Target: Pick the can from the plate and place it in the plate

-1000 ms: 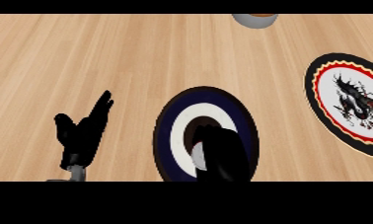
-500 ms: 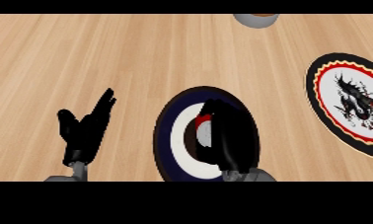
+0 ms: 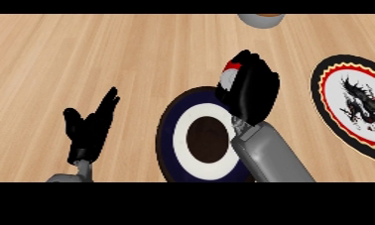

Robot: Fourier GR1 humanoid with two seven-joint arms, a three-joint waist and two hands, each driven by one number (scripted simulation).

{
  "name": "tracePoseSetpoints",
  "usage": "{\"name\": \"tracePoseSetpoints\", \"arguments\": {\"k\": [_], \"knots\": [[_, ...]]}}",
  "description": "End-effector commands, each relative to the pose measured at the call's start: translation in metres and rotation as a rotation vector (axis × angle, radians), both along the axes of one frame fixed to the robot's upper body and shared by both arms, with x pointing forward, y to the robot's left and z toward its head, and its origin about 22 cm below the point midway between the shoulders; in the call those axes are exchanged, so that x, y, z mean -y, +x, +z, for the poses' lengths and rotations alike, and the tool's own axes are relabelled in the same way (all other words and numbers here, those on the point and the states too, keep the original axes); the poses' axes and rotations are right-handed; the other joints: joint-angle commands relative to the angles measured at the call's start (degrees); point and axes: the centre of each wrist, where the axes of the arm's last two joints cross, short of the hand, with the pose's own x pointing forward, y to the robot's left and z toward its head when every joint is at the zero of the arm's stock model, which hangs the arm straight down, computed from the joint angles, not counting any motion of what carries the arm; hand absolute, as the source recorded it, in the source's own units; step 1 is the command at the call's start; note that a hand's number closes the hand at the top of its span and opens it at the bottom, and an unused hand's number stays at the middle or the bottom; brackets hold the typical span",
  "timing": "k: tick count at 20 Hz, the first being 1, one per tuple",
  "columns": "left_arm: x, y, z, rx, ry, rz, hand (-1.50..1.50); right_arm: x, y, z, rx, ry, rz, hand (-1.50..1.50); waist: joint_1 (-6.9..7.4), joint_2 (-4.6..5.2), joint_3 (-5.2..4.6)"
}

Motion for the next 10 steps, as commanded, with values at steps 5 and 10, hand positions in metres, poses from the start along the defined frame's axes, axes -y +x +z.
{"name": "tracePoseSetpoints", "arguments": {"k": [5,10], "knots": [[0.001,-0.004,-0.011,-0.069,-0.020,0.019,0.00,0.029,0.018,0.019,0.273,0.210,-0.320,1.50,-1.28,0.04,-0.28],[-0.004,-0.009,-0.007,-0.046,-0.008,0.019,0.00,0.069,0.016,0.024,0.400,0.294,-0.381,1.50,-1.59,-0.08,-0.19]]}}
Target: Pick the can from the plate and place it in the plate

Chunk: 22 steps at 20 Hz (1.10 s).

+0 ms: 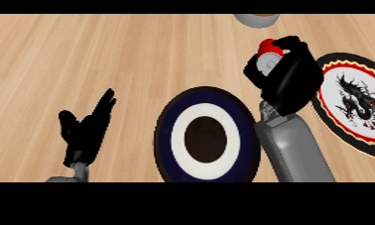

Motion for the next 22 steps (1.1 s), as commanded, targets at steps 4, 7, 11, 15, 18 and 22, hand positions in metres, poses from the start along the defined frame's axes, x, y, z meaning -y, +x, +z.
{"name": "tracePoseSetpoints", "arguments": {"k": [4,7,11,15,18,22], "knots": [[0.002,-0.004,-0.015,-0.077,-0.015,-0.001,0.00,0.049,-0.009,-0.026,0.191,0.146,-0.198,1.50,-0.61,0.34,-0.38],[-0.011,-0.009,-0.008,-0.067,-0.001,0.018,0.00,0.098,-0.011,-0.034,0.213,0.098,-0.263,1.50,-0.23,0.27,-0.36],[0.005,-0.002,-0.010,-0.067,-0.012,0.000,0.00,0.153,-0.011,-0.046,0.242,0.054,-0.362,1.50,-0.37,0.39,-0.35],[-0.002,0.000,-0.005,-0.055,-0.020,0.006,0.00,0.197,0.000,-0.040,0.259,0.077,-0.381,1.50,0.18,0.33,-0.35],[-0.001,-0.013,-0.015,-0.067,0.001,-0.010,0.00,0.238,-0.004,-0.056,0.258,0.067,-0.424,1.50,0.61,0.44,-0.30],[0.021,-0.010,-0.016,-0.058,-0.008,-0.018,0.00,0.269,-0.008,-0.052,0.234,0.076,-0.389,1.50,0.22,0.30,-0.34]]}}
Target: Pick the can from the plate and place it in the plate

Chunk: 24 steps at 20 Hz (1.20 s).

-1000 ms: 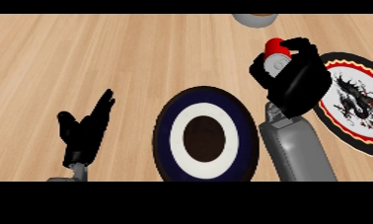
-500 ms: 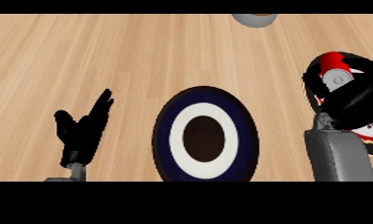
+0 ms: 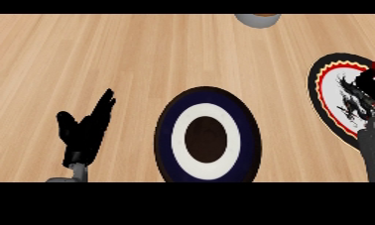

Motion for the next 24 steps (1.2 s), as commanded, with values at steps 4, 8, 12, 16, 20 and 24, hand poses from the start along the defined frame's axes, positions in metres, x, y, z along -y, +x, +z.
{"name": "tracePoseSetpoints", "arguments": {"k": [4,8,12,16,20,24], "knots": [[0.013,0.001,-0.002,-0.055,0.006,-0.017,0.00,0.063,0.008,0.006,-0.062,0.201,-0.081,1.50,0.62,0.52,-0.29],[0.003,-0.002,-0.009,-0.066,-0.009,-0.021,0.00,0.074,-0.009,-0.033,-0.293,0.298,0.006,-1.50,0.85,0.67,-0.22],[0.015,0.006,-0.010,-0.072,-0.005,-0.032,0.00,0.088,0.000,-0.035,-0.217,0.323,0.092,-1.50,1.29,0.99,-0.07],[0.001,-0.005,-0.012,-0.052,0.001,-0.018,0.00,0.103,-0.010,-0.036,-0.086,0.298,0.185,-1.50,1.06,0.70,-0.08],[0.008,-0.006,-0.019,-0.066,-0.019,-0.016,0.00,0.096,-0.009,-0.038,0.136,0.249,0.166,-1.50,0.23,0.66,-0.07],[0.009,0.011,-0.004,-0.047,-0.009,0.001,0.00,0.118,-0.026,-0.036,0.255,0.295,0.165,-1.50,-0.32,0.35,-0.29]]}}
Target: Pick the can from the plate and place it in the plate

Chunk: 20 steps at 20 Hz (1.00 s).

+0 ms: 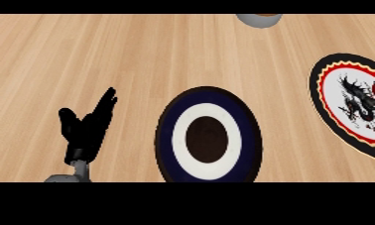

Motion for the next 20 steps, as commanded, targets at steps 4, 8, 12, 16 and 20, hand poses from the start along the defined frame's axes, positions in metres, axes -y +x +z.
{"name": "tracePoseSetpoints", "arguments": {"k": [4,8,12,16,20], "knots": [[-0.030,-0.006,-0.012,-0.076,-0.002,0.038,0.00,0.006,-0.041,-0.025,0.166,0.097,0.015,-1.50,-1.24,-0.16,-0.54],[-0.006,0.004,-0.007,-0.055,0.008,0.025,0.00,0.020,-0.079,-0.019,0.209,0.159,0.153,-1.50,-1.88,-0.28,-0.58],[0.006,0.001,-0.017,-0.059,-0.013,0.043,0.00,0.012,-0.104,-0.014,0.155,0.155,0.241,-1.50,-1.59,-0.16,-0.62],[-0.018,-0.016,-0.012,-0.047,0.018,0.034,0.00,-0.006,-0.151,-0.030,0.131,0.161,0.260,-1.50,-1.23,-0.17,-0.59],[0.009,-0.015,-0.016,-0.078,-0.007,0.016,0.00,-0.034,-0.180,-0.028,0.056,0.139,0.292,-1.50,-1.44,-0.18,-0.63]]}}
